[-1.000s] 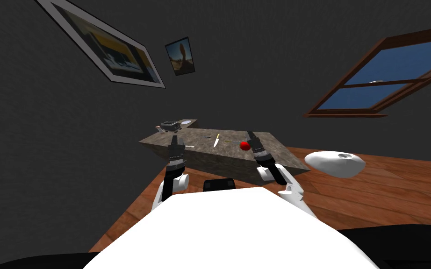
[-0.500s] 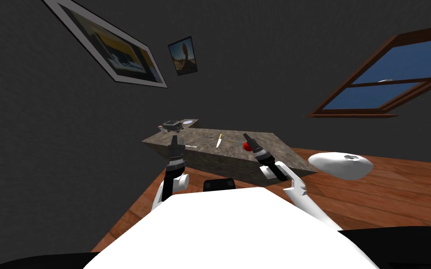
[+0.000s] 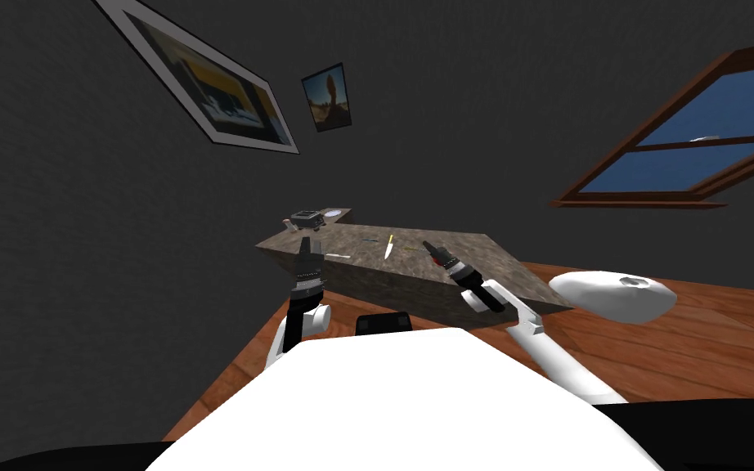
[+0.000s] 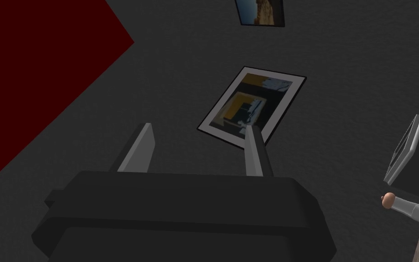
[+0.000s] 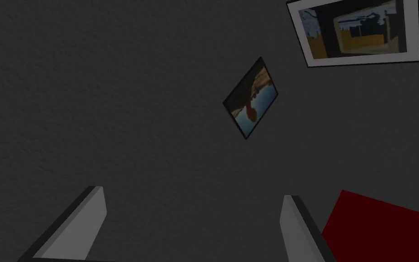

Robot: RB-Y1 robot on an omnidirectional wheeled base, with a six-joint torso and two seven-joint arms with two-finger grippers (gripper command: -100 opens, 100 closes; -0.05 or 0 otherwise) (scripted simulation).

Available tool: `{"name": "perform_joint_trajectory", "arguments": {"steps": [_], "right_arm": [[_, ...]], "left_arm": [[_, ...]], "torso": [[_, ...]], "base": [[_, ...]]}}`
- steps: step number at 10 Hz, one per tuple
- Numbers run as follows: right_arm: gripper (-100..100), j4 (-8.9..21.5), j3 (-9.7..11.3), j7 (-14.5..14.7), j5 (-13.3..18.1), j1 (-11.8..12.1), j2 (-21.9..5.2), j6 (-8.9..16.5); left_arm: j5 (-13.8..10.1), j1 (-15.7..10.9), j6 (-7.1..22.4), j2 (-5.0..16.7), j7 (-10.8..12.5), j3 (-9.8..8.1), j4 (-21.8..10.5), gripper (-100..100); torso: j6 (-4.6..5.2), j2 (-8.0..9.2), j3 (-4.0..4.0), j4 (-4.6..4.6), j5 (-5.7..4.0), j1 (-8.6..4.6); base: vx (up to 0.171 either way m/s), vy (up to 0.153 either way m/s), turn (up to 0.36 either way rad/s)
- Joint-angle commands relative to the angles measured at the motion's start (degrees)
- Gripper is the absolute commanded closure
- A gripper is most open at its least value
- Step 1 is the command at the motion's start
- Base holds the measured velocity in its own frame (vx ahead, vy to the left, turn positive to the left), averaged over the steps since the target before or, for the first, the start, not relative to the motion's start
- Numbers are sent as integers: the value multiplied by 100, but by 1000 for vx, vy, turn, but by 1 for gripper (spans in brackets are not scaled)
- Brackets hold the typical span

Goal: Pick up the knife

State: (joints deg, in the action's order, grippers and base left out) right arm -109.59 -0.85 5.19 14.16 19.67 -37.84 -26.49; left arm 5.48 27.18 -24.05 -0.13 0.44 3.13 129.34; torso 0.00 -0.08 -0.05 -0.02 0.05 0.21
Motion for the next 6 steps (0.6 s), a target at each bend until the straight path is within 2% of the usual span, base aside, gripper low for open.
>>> {"name": "perform_joint_trajectory", "arguments": {"steps": [1,2,3,5,6], "right_arm": [[-100,286,36,121,175,-66,-286,14],[-100,504,64,236,331,-105,-450,10],[-100,585,64,236,331,-105,-564,10],[-100,1038,125,483,656,-172,-958,1],[-100,1149,125,483,656,-172,-1070,1]], "left_arm": [[0,0,0,0,0,0,0,0],[0,0,0,0,0,0,0,0],[0,0,0,0,0,1,0,0],[0,0,0,0,0,0,0,0],[0,0,0,0,0,1,0,0]], "torso": [[0,0,0,0,0,0],[-1,0,0,0,0,3],[-2,-4,-2,-1,2,14],[-1,0,0,0,2,10],[-2,-1,-1,0,3,17]], "base": [[17,71,68],[28,103,104],[21,74,41],[22,98,104],[12,82,59]]}}
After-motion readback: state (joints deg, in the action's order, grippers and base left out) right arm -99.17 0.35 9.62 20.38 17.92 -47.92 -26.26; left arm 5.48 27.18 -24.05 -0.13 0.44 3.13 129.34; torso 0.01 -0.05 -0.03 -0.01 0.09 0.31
